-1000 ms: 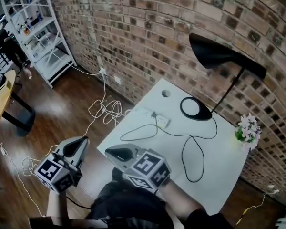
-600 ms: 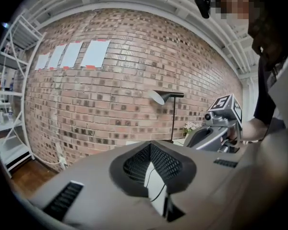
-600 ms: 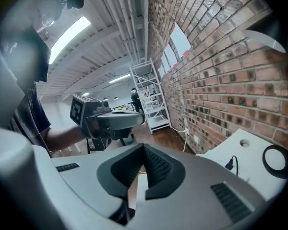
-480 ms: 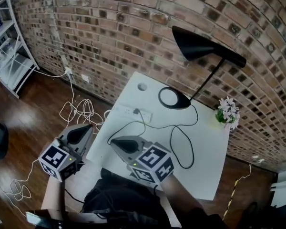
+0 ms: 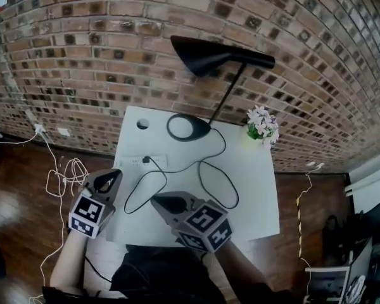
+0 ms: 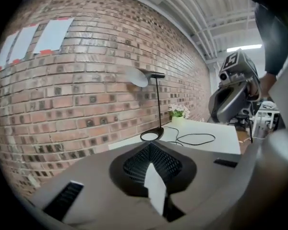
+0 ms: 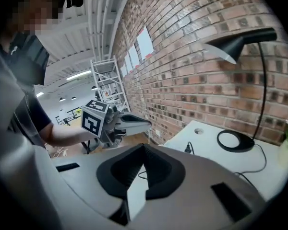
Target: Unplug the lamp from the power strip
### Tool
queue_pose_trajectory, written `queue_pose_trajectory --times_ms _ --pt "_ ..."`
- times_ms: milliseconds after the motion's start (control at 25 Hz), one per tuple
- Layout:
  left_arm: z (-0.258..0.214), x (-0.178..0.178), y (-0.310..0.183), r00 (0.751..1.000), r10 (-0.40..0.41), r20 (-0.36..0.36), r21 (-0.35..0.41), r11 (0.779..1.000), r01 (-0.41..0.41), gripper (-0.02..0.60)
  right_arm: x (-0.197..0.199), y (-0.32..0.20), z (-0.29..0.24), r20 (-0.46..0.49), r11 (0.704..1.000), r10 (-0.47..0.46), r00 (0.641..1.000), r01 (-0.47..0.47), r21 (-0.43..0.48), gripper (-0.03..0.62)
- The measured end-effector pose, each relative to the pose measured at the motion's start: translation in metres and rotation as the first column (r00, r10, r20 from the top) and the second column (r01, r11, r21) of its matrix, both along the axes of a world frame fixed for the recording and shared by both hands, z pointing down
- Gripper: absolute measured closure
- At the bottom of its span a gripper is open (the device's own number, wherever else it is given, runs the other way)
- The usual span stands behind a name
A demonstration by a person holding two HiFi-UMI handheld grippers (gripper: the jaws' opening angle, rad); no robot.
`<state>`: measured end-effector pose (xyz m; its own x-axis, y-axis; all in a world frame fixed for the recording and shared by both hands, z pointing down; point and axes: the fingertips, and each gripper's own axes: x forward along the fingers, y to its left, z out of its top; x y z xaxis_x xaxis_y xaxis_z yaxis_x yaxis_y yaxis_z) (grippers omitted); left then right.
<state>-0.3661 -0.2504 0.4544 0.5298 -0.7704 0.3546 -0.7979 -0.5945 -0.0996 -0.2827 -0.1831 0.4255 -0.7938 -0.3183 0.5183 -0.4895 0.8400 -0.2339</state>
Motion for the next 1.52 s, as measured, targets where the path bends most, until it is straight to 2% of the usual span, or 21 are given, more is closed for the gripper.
queue_pose_trajectory --times_ms 120,240,360,560,720,920,1080,1240,1320,1520 --pt "0.019 0.026 -0.02 0.993 0.107 0.04 -0.02 0.994 -0.106 0.586 0.025 -0.014 0.004 -0.023 0.996 0.094 0.995 -0.094 0.006 0.608" --pt "0.039 0.042 -0.035 0.985 0.158 0.074 -0.049 0.987 -0.155 0.583 0.043 -0.031 0.013 -0.072 0.991 0.133 0.988 -0.131 0.038 0.608" --pt "0.062 0.054 -0.051 0.975 0.181 0.127 -0.088 0.981 -0.171 0.584 0.055 -0.051 0.023 -0.101 0.989 0.145 0.984 -0.141 0.051 0.608" --pt "0.093 0.06 -0.071 0.971 0.164 0.172 -0.14 0.98 -0.14 0.582 0.068 -0.092 0.046 -0.088 0.987 0.16 0.983 -0.163 -0.017 0.608" --pt "0.114 0.062 -0.079 0.956 0.199 0.215 -0.201 0.967 -0.156 0.547 0.07 -0.121 0.076 -0.134 0.991 0.122 0.983 -0.129 -0.044 0.608" --pt "0.133 0.072 -0.088 0.944 0.243 0.225 -0.249 0.951 -0.186 0.463 0.058 -0.141 0.114 -0.159 0.99 0.055 0.986 -0.074 -0.116 0.608" --pt "0.145 0.077 -0.095 0.934 0.268 0.235 -0.274 0.941 -0.2 0.462 0.042 -0.149 0.141 -0.169 0.984 0.008 0.986 -0.037 -0.173 0.608" --pt "0.153 0.082 -0.099 0.929 0.291 0.228 -0.295 0.93 -0.219 0.463 0.034 -0.155 0.167 -0.225 0.982 -0.031 0.974 -0.012 -0.189 0.606" --pt "0.154 0.084 -0.1 0.926 0.304 0.224 -0.3 0.925 -0.231 0.493 0.032 -0.158 0.175 -0.249 0.979 -0.034 0.968 -0.017 -0.202 0.608" --pt "0.157 0.083 -0.099 0.93 0.314 0.192 -0.324 0.915 -0.242 0.503 0.03 -0.16 0.186 -0.281 0.978 -0.024 0.959 -0.036 -0.205 0.608"
